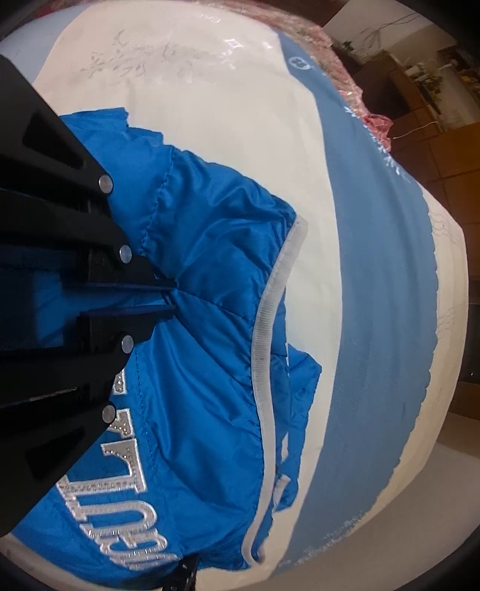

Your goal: Fold large clothes

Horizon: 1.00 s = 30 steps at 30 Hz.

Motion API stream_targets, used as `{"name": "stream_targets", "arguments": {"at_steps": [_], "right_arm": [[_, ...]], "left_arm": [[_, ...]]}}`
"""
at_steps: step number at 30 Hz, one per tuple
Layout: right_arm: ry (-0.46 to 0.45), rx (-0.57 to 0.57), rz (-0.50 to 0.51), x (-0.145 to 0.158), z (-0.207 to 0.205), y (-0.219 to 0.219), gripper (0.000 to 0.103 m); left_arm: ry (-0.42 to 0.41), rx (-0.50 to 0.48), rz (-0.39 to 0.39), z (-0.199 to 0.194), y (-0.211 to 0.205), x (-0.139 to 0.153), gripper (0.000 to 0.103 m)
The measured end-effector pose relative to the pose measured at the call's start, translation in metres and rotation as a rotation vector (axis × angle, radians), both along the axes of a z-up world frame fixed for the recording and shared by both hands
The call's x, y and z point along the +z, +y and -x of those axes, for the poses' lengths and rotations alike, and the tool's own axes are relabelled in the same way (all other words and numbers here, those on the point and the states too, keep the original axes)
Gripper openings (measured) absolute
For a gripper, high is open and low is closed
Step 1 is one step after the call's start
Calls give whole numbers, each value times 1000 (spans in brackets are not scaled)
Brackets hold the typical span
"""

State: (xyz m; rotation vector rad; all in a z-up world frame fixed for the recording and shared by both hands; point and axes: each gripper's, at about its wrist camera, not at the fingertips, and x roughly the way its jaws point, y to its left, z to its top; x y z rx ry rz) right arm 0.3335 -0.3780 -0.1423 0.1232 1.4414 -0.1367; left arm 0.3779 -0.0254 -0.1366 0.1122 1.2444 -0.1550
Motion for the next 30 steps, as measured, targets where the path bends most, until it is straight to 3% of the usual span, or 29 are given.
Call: {"name": "stream_targets", "arguments": {"at_steps": [4, 8, 9, 11, 12, 14, 18, 22, 25, 30], "right_arm": [[-13, -17, -2, 1, 2, 1, 21], [-58, 2, -37, 25, 16, -6, 26], [-76, 8, -49, 35, 23, -9, 28], [-130, 25, -93, 53, 40, -20, 42], [-142, 23, -101, 59, 46, -26, 46], [-168, -10, -111, 71, 62, -44, 65], [-155, -49, -227, 71, 90, -76, 76], [-114, -63, -320, 53, 98, -91, 81], [-81, -69, -385, 37, 100, -90, 81], [-63, -70, -442, 19, 92, -84, 82]], "left_arm": [[-6, 1, -32, 3, -8, 0, 7], [20, 34, 33, 7, 10, 16, 11], [11, 41, 44, 8, 15, 22, 17], [-38, 44, 30, 20, 31, 41, 46], [-63, 41, 21, 28, 43, 52, 51], [-68, 39, 28, 40, 64, 59, 64], [-29, 65, 55, 56, 105, 55, 71], [14, 101, 150, 66, 125, 34, 77], [30, 130, 235, 69, 129, 22, 78], [51, 89, 289, 63, 116, 9, 80]]}}
